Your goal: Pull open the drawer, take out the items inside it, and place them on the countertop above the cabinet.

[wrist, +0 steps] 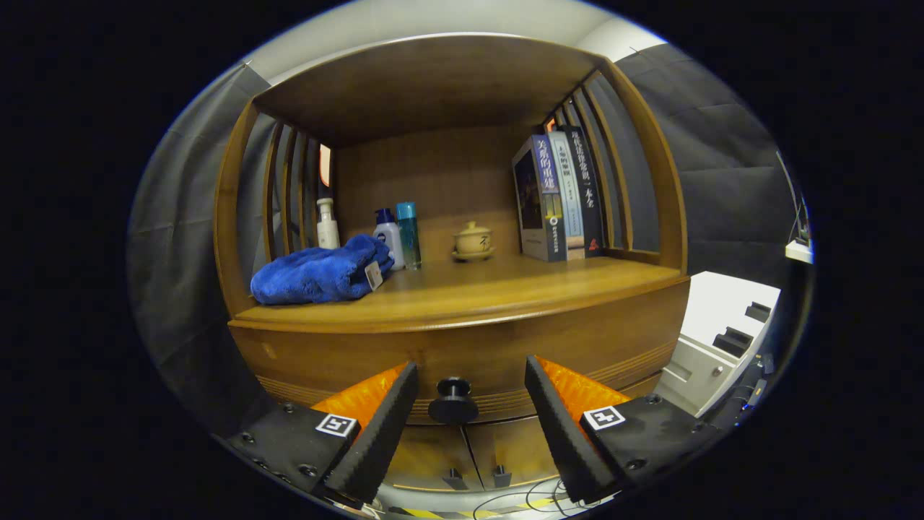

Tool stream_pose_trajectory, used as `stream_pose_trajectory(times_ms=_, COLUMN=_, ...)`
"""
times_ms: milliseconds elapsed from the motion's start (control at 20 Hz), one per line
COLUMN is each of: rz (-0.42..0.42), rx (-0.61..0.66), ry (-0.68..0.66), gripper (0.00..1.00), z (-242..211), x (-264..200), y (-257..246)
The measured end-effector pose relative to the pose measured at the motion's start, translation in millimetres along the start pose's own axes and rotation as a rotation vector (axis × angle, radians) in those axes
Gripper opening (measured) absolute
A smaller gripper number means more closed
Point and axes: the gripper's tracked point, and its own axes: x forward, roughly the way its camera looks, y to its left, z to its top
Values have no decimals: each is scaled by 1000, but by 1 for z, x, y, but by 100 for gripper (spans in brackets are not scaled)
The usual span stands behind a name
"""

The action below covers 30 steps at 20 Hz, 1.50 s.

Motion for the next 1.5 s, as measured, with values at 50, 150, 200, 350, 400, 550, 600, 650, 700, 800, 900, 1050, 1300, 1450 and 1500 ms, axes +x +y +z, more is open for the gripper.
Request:
stream_pose_trajectory(times_ms=50, rz=5, rx=-3, ry=16, gripper=88, z=-7, x=4, y=3)
stream_pose_trajectory(times_ms=150, rz=19, rx=-13, ry=41, gripper=83, z=-18, x=11, y=9)
stream_pose_trajectory(times_ms=200, rz=23, rx=-17, ry=46, gripper=81, z=-22, x=14, y=12)
stream_pose_trajectory(times_ms=350, rz=23, rx=-32, ry=73, gripper=74, z=-33, x=22, y=18)
stream_pose_trajectory(times_ms=400, rz=-1, rx=-52, ry=72, gripper=71, z=-31, x=24, y=10)
stream_pose_trajectory(times_ms=550, rz=5, rx=-46, ry=72, gripper=54, z=-32, x=27, y=10)
stream_pose_trajectory(times_ms=600, rz=7, rx=-48, ry=78, gripper=53, z=-33, x=26, y=10)
stream_pose_trajectory(times_ms=650, rz=10, rx=-52, ry=82, gripper=53, z=-33, x=25, y=10)
stream_pose_trajectory(times_ms=700, rz=11, rx=-50, ry=74, gripper=49, z=-32, x=25, y=11)
stream_pose_trajectory(times_ms=800, rz=15, rx=-45, ry=79, gripper=45, z=-34, x=28, y=10)
stream_pose_trajectory(times_ms=900, rz=22, rx=-30, ry=93, gripper=39, z=-34, x=24, y=11)
stream_pose_trajectory(times_ms=1050, rz=23, rx=-35, ry=81, gripper=39, z=-34, x=20, y=10)
stream_pose_trajectory(times_ms=1300, rz=3, rx=-46, ry=68, gripper=39, z=-37, x=8, y=9)
stream_pose_trajectory(times_ms=1450, rz=8, rx=-41, ry=71, gripper=39, z=-39, x=-2, y=10)
stream_pose_trajectory(times_ms=1500, rz=9, rx=-45, ry=71, gripper=39, z=-40, x=-4, y=9)
